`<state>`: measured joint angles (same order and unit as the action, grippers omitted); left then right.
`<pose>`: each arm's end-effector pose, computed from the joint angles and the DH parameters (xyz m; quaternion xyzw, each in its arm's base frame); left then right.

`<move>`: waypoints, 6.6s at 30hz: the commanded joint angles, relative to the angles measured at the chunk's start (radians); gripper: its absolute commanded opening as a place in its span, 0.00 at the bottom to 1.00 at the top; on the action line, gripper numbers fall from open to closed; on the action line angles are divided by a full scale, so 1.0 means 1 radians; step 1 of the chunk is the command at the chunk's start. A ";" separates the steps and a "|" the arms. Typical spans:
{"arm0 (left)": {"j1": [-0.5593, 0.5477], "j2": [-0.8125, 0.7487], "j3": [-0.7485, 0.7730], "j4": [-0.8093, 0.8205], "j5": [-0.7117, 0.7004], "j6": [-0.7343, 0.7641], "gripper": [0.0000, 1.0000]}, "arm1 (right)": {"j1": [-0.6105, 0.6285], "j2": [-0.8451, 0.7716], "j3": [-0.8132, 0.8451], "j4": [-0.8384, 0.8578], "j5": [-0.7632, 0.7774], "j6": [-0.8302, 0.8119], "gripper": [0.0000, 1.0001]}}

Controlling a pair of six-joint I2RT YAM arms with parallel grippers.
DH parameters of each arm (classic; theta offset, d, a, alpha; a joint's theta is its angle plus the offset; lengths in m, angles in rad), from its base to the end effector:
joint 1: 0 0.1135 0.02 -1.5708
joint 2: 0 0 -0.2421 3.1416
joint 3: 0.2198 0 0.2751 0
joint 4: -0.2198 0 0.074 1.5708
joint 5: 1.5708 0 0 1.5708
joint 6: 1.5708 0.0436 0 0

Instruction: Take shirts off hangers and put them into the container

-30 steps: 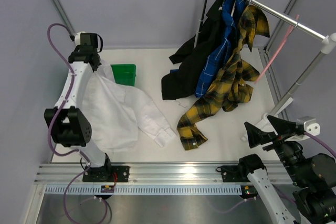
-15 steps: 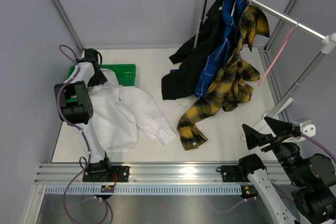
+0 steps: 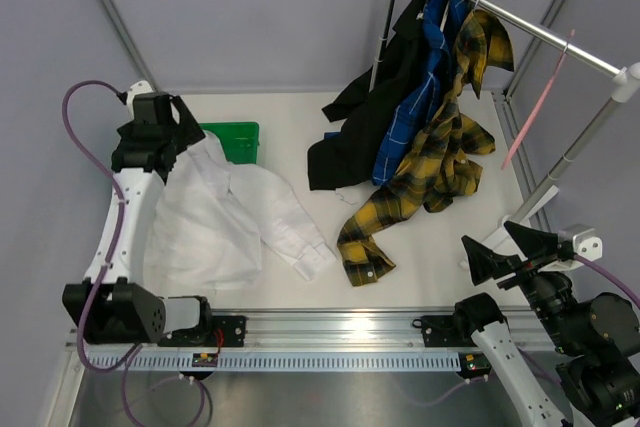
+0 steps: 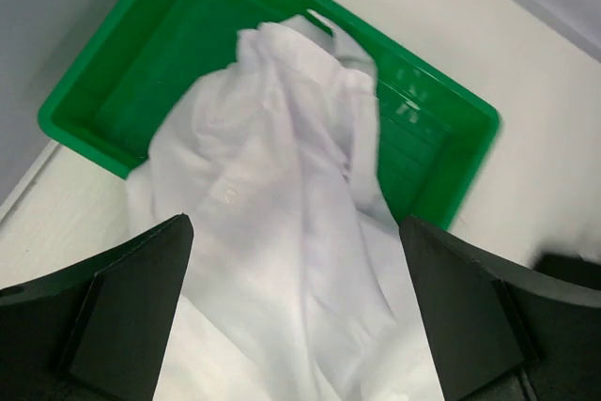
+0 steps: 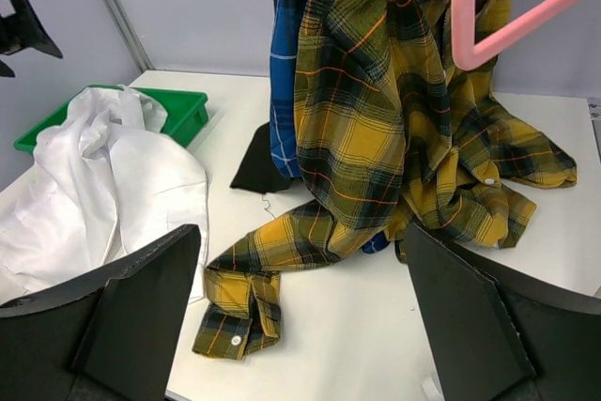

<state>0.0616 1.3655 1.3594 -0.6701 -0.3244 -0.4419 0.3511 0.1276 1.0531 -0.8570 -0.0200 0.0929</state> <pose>0.3280 0.0341 0.3367 -0.2893 0.8443 0.0623 0.4467 0.0098 0.0045 0.4029 -0.0951 0.6758 0.1676 0.7114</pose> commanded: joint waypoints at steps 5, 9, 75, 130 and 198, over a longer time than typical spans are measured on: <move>-0.263 -0.273 -0.285 -0.071 0.012 -0.036 0.99 | 0.011 -0.005 0.004 0.032 -0.031 -0.015 0.99; -0.429 -0.359 -0.437 -0.091 0.013 -0.135 0.99 | 0.011 -0.005 -0.001 0.035 -0.044 -0.010 1.00; -0.033 0.429 0.251 0.058 -0.116 -0.001 0.00 | 0.011 -0.022 -0.028 0.032 -0.060 -0.012 0.99; 0.020 -0.493 -0.890 0.254 0.047 -0.405 0.99 | 0.014 -0.089 -0.044 0.041 -0.100 -0.009 1.00; 0.004 0.394 -0.017 0.264 0.285 -0.218 0.68 | 0.012 0.021 -0.001 0.029 -0.087 -0.013 0.99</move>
<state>0.0681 1.8820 1.3029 -0.3706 -0.0269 -0.6956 0.3527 0.1345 1.0233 -0.8356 -0.0971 0.1005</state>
